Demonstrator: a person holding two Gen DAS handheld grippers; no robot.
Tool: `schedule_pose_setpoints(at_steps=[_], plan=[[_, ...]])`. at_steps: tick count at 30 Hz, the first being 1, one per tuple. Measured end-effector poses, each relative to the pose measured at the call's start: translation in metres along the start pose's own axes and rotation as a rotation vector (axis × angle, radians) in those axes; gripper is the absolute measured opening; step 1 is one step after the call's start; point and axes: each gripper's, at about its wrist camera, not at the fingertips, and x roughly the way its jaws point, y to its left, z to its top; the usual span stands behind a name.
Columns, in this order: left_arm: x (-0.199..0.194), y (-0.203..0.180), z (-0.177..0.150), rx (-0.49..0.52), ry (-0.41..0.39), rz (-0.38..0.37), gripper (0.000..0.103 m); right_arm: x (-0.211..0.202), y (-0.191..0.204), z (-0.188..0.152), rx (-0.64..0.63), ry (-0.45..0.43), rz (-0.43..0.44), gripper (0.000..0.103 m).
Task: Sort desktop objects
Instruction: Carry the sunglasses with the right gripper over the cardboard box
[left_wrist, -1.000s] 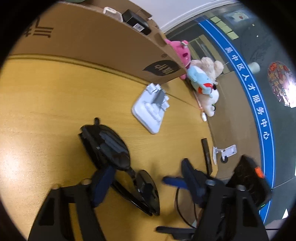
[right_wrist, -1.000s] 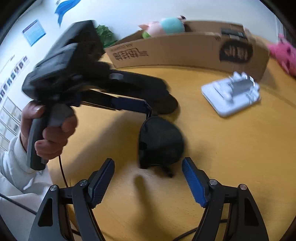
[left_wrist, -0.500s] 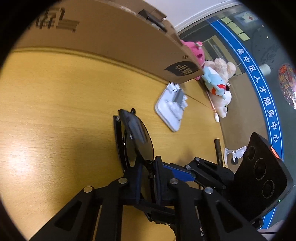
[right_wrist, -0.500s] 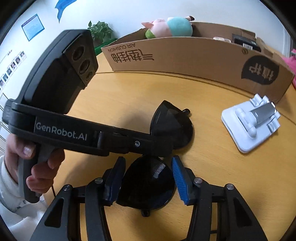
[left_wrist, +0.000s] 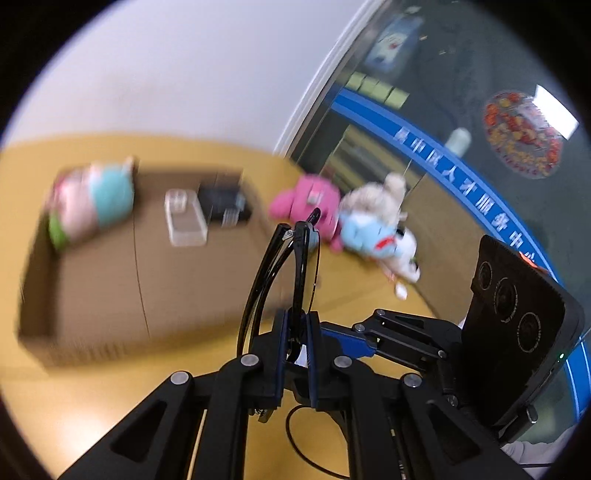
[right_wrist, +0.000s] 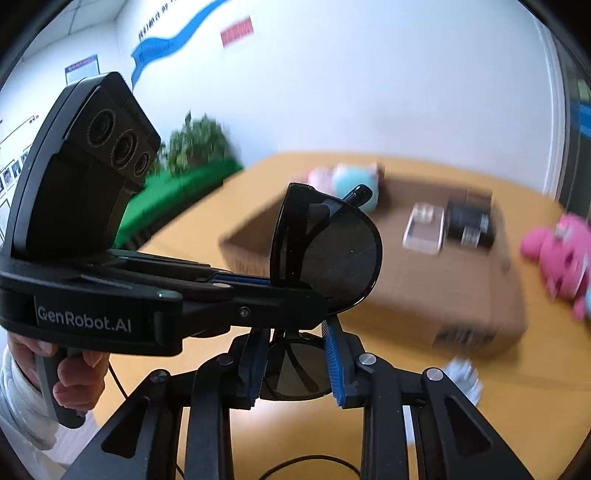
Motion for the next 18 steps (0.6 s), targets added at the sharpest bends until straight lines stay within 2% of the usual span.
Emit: schedule_pose_setpoints(at_steps=[3, 5, 9, 13, 18], plan=[[-0.01, -0.013, 0.048, 0.071, -0.056, -0.004, 0.008, -0.016, -0.008, 0.054, -0.04, -0.083, -0.039, 0.027], [-0.011, -0.018, 0.078, 0.102, -0.075, -0.015, 0.008, -0.03, -0.016, 0.078, -0.055, -0.114, -0.058, 0.027], [0.004, -0.015, 0.127, 0.117, -0.07, -0.039, 0.008, -0.03, -0.045, 0.13, -0.052, -0.128, -0.077, 0.027], [0.043, 0.007, 0.153, 0.066, -0.012, -0.087, 0.008, -0.007, -0.087, 0.159, -0.018, -0.055, -0.093, 0.027], [0.116, 0.049, 0.155, -0.077, 0.095, -0.161, 0.008, 0.042, -0.142, 0.159, 0.053, 0.078, -0.105, 0.027]])
